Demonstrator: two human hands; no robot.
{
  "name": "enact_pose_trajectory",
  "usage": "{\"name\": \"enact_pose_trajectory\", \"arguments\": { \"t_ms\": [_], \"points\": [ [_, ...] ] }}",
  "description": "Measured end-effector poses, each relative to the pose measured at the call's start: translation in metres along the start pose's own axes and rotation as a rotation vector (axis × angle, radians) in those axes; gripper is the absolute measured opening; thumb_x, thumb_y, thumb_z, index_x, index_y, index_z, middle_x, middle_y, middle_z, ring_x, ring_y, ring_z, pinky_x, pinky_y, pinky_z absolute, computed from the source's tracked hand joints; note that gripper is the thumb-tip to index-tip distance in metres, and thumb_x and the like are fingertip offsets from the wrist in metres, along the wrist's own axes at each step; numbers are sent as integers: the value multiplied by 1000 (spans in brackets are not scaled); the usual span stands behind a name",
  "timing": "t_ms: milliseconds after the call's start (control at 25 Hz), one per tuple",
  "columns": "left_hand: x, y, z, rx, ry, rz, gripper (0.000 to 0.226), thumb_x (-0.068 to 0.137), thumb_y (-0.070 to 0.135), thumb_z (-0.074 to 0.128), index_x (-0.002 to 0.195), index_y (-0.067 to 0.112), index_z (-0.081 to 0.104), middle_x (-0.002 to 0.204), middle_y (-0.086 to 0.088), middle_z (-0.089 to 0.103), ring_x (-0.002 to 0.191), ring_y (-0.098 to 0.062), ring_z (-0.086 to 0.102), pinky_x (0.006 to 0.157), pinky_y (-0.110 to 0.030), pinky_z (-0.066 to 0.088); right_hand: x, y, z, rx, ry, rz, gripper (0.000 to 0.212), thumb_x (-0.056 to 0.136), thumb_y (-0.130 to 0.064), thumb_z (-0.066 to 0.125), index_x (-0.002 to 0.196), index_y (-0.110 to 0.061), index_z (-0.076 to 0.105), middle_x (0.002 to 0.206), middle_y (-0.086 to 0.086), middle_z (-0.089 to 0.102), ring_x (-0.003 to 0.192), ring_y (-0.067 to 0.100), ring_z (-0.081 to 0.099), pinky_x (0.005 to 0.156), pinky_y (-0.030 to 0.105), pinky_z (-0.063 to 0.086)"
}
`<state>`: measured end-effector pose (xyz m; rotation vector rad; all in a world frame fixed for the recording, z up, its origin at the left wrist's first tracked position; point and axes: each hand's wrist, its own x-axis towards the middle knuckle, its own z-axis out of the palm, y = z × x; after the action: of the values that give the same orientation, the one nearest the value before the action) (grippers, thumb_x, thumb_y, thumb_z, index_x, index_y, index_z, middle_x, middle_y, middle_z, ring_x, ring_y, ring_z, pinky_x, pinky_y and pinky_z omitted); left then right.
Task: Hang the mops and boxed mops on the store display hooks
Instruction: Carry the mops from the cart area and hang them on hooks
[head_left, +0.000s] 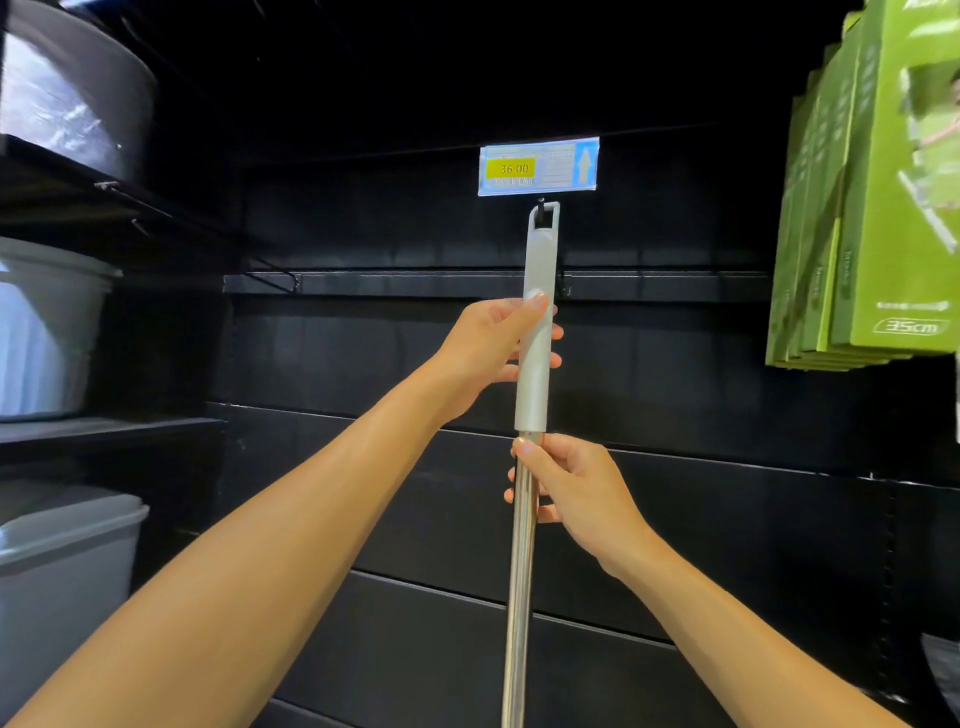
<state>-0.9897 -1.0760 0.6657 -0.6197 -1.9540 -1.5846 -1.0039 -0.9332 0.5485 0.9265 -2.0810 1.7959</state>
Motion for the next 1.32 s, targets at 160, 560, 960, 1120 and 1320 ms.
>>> {"name": "enact_pose_trajectory", "arguments": {
  "t_ms": [160, 560, 960, 1120, 1320],
  "points": [
    [19, -25, 2, -9, 5, -21, 34, 106, 40, 55, 127, 16, 67, 113, -5, 77, 95, -25, 79, 88, -42, 65, 19, 23, -4, 7, -6, 9, 19, 103, -35, 62, 107, -21, 74, 89, 4, 76, 83, 21, 79, 77, 38, 67],
    [92, -94, 23, -10, -14, -104, 37, 106, 41, 55, 128, 13, 66, 117, -10, 75, 105, -35, 75, 90, -42, 64, 91, 86, -25, -53, 52, 80, 20, 103, -36, 60, 104, -21, 73, 92, 5, 77, 81, 17, 79, 76, 34, 66],
    [153, -154, 48, 9, 1, -168, 38, 108, 37, 52, 134, 10, 60, 117, -11, 70, 94, -24, 70, 91, -41, 62, 151, 139, -46, -70, 71, 116, 17, 103, -36, 60, 104, -24, 72, 92, 4, 77, 82, 16, 79, 76, 32, 66],
    [161, -165, 48, -14, 18, -180, 38, 107, 40, 53, 132, 12, 63, 109, -6, 71, 90, -23, 71, 95, -45, 62, 161, 149, -48, -67, 63, 119, 17, 103, -36, 60, 103, -24, 73, 93, 5, 77, 83, 16, 79, 79, 36, 67],
    [162, -168, 48, -20, 25, -174, 36, 107, 39, 53, 131, 14, 63, 109, -3, 73, 88, -20, 72, 92, -42, 63, 166, 156, -49, -69, 58, 109, 19, 103, -37, 61, 102, -22, 73, 93, 4, 77, 84, 16, 79, 80, 39, 66]
  ]
}}
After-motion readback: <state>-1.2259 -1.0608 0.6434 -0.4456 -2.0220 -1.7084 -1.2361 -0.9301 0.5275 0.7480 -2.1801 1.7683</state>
